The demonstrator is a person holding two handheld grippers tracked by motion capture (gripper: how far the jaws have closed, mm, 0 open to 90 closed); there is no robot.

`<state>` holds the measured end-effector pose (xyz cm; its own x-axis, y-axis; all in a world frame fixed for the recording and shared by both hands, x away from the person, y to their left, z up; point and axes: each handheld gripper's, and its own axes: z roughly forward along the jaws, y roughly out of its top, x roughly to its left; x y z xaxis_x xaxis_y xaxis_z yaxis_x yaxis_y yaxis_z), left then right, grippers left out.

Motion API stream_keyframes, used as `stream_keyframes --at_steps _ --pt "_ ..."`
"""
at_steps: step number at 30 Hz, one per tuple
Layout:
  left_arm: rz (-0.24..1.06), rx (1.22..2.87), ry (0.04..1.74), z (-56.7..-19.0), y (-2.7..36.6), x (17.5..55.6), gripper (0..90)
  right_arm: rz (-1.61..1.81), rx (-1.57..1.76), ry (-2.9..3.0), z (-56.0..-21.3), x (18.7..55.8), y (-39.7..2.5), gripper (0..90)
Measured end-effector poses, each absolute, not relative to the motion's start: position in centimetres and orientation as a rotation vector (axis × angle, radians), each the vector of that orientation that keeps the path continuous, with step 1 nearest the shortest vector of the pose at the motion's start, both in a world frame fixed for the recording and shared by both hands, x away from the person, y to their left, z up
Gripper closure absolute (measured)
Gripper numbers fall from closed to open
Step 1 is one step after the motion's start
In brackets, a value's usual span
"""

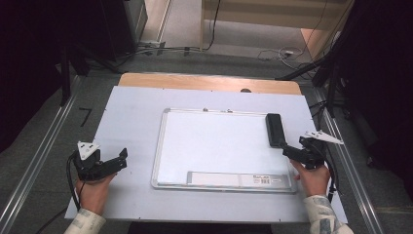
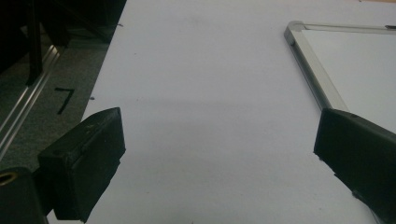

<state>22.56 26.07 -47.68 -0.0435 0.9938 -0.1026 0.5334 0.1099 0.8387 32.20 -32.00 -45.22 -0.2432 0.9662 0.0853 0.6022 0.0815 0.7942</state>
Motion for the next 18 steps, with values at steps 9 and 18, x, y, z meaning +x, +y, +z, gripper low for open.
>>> stream_keyframes --at_steps 9,18 --pt "0.813 1.509 1.674 -47.7 26.4 22.6 2.5 1.020 1.539 1.871 -45.0 31.0 -33.1 16.8" --pt "0.814 1.502 1.685 -47.7 26.7 22.7 2.5 1.020 1.540 1.847 -44.9 29.9 -34.4 16.8"
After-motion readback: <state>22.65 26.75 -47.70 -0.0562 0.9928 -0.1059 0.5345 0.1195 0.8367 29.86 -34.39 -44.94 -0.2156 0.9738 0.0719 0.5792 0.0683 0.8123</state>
